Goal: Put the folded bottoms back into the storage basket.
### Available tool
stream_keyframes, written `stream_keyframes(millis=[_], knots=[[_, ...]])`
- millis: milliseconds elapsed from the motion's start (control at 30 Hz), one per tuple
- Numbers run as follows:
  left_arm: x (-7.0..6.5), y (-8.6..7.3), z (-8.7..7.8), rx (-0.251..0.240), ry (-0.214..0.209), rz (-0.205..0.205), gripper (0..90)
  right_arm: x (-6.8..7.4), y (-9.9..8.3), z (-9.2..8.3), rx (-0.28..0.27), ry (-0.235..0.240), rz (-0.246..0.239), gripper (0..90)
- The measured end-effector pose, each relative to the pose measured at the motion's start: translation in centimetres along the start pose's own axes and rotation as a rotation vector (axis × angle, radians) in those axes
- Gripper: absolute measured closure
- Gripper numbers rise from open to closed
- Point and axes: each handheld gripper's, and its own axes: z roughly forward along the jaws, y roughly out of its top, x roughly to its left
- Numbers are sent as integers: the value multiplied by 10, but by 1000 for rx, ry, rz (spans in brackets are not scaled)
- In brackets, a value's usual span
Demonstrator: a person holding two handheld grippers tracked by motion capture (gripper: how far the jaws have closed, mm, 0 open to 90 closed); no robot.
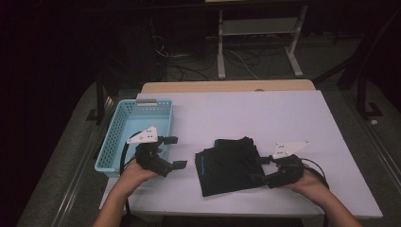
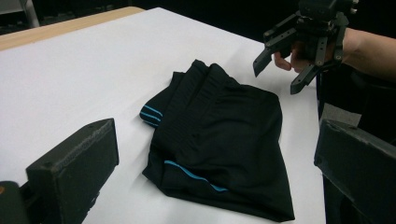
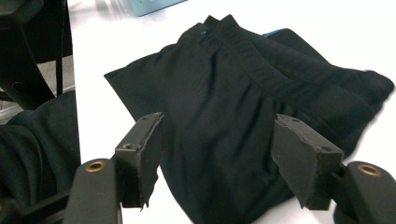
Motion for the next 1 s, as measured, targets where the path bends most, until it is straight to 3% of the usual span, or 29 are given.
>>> stream_keyframes(millis=[400,567,700,867,1000], knots=[[0,0,0,0,7,-6,0,-6,-28,-19,-7,-46,45,249],[0,1,1,3,14,-4,0,-8,-38,-20,2,-53,62,139],[-2,2,2,9,26,-9,0,-11,-37,-17,-2,-63,73,60],[-4,5,2,22,46,-4,0,-12,-37,-16,-6,-66,71,51],[-6,9,2,-3,40,-4,0,-12,-36,-17,-14,-69,70,50]])
